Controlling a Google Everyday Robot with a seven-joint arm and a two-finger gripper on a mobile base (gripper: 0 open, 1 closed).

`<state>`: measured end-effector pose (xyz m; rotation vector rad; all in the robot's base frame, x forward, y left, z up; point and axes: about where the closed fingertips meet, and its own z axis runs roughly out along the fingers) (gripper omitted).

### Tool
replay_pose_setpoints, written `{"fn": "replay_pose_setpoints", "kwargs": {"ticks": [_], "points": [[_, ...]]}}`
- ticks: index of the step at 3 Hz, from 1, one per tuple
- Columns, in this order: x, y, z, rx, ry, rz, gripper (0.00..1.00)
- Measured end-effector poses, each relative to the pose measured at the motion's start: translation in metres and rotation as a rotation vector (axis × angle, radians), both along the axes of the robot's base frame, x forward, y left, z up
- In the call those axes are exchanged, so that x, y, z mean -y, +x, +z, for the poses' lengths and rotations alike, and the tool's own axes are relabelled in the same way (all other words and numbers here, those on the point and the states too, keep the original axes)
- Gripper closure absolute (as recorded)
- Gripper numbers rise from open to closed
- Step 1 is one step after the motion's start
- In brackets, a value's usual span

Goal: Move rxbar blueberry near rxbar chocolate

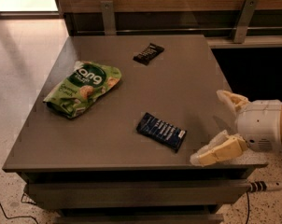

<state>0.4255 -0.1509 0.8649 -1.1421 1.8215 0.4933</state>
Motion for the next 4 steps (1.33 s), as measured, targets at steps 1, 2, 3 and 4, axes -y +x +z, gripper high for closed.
{"fn": "replay_pose_setpoints", "kwargs": {"ticks": [1,2,3,4], "points": [[-0.014,0.000,-0.007,-0.025,0.005,0.022,0.00],[-0.032,-0.006,-0.018,-0.049,0.029,0.048,0.00],[-0.048,-0.012,-0.028,-0.071,0.061,0.073,0.00],[-0.071,-0.012,-0.037,-0.083,0.077,0.106,0.00]]}}
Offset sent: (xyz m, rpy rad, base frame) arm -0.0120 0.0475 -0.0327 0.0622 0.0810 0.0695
